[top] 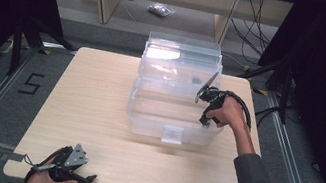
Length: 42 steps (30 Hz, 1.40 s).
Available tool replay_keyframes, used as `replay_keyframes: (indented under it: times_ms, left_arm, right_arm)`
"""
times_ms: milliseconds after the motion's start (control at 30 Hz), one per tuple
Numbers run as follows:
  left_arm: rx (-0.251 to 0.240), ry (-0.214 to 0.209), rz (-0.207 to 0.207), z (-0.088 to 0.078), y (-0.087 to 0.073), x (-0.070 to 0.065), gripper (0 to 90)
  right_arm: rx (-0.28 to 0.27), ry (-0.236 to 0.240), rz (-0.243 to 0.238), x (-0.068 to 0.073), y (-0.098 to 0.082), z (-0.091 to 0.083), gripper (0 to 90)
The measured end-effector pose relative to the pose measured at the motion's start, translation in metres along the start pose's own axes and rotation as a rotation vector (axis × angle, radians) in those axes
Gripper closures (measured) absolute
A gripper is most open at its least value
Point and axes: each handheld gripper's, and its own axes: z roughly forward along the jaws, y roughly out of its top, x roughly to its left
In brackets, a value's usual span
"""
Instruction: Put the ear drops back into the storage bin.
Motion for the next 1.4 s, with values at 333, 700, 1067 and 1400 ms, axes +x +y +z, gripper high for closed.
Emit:
replay_keyframes:
  times_ms: [333, 700, 1067, 1400]
  left_arm:
    - [-0.023, 0.001, -0.015, -0.001, 0.001, -0.001, 15.4]
    - [-0.016, 0.007, -0.001, -0.002, 0.002, 0.000, 15.4]
    - [-0.012, 0.002, 0.003, -0.002, 0.002, 0.000, 15.5]
    - [-0.015, 0.004, -0.002, -0.002, 0.002, 0.000, 15.5]
  right_arm:
    - [0.020, 0.032, 0.052, -0.002, -0.003, 0.016, 60.1]
    - [0.026, 0.038, 0.061, -0.004, -0.001, 0.031, 60.1]
    - [0.042, 0.034, 0.054, -0.004, 0.001, 0.035, 60.1]
    - [0.062, 0.030, 0.037, -0.004, 0.004, 0.040, 59.7]
